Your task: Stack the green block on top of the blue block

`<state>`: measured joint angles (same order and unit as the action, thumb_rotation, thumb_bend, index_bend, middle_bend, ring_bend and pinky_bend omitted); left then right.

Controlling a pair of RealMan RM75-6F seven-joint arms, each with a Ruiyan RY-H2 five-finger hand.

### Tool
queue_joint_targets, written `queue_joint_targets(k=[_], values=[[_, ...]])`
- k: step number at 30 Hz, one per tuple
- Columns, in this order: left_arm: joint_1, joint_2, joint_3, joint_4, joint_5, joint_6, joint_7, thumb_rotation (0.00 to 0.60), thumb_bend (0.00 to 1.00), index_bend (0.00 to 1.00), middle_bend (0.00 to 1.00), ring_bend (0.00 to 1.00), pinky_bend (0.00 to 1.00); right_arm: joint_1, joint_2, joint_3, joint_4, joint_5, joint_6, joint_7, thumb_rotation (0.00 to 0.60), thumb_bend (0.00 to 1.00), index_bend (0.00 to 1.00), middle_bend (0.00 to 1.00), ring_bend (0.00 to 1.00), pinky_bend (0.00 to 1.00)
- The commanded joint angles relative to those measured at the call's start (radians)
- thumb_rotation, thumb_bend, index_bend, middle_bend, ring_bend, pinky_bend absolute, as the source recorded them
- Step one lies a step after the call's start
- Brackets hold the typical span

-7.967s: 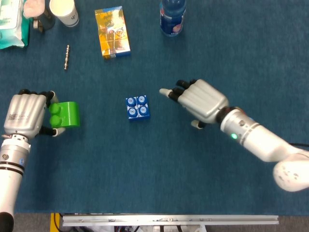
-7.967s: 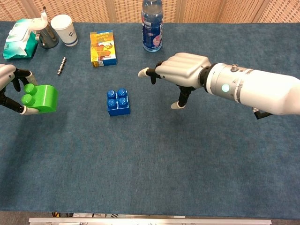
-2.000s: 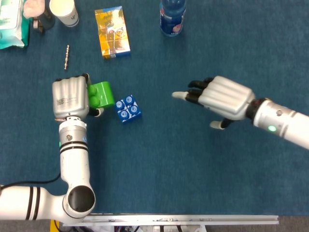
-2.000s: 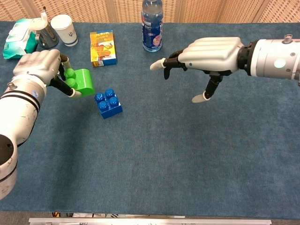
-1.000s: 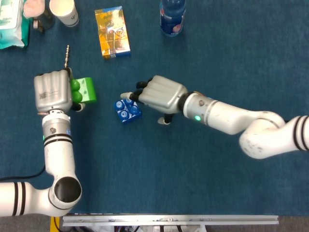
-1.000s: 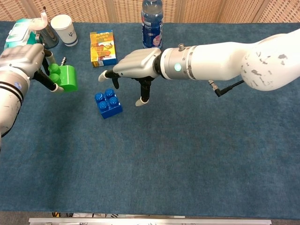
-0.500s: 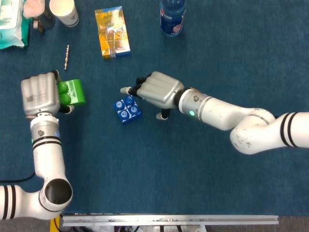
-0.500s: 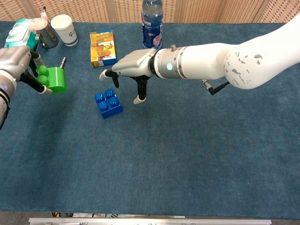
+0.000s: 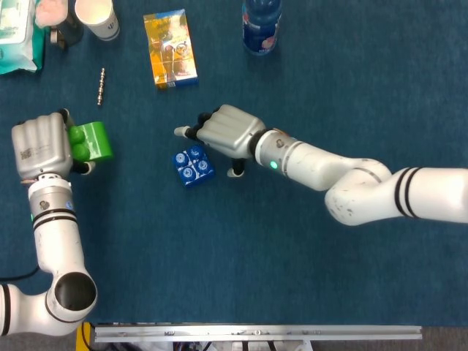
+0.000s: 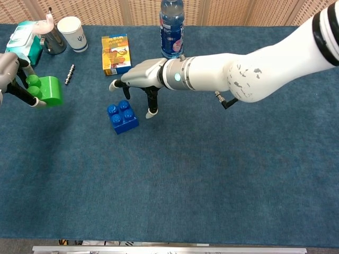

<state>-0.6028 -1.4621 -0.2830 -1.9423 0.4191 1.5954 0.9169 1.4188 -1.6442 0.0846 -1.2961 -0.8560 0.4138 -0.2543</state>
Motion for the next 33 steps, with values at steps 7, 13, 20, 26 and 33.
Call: queue_joint_targets(k=[7,13,20,26,33], values=[[0.015,0.023,0.006,-0.006,0.0,-0.008,-0.021,0.589,0.04,0.46,0.45,0.42,0.32,0.014,-0.071,0.018,0.083,-0.028,-0.039,0.052,0.6,0.14,0.04,0.29,0.14,0.25],[0.023,0.036,0.009,-0.016,0.007,-0.015,-0.038,0.588,0.04,0.46,0.45,0.42,0.32,0.01,-0.043,0.002,0.043,-0.021,-0.019,0.051,0.6,0.14,0.04,0.29,0.14,0.25],[0.025,0.04,0.019,-0.031,0.018,-0.017,-0.042,0.59,0.04,0.46,0.45,0.42,0.32,0.014,0.008,-0.033,-0.045,0.037,0.021,0.026,0.6,0.14,0.04,0.29,0.14,0.25],[0.026,0.043,0.028,-0.045,0.034,-0.019,-0.048,0.589,0.04,0.46,0.45,0.42,0.32,0.02,0.042,-0.059,-0.101,0.1,0.073,-0.001,0.6,0.14,0.04,0.29,0.14,0.25],[0.02,0.046,0.037,-0.084,0.063,-0.063,-0.072,0.591,0.04,0.46,0.45,0.42,0.32,-0.013,0.145,-0.044,-0.181,0.126,0.168,-0.001,0.6,0.14,0.04,0.29,0.14,0.25]])
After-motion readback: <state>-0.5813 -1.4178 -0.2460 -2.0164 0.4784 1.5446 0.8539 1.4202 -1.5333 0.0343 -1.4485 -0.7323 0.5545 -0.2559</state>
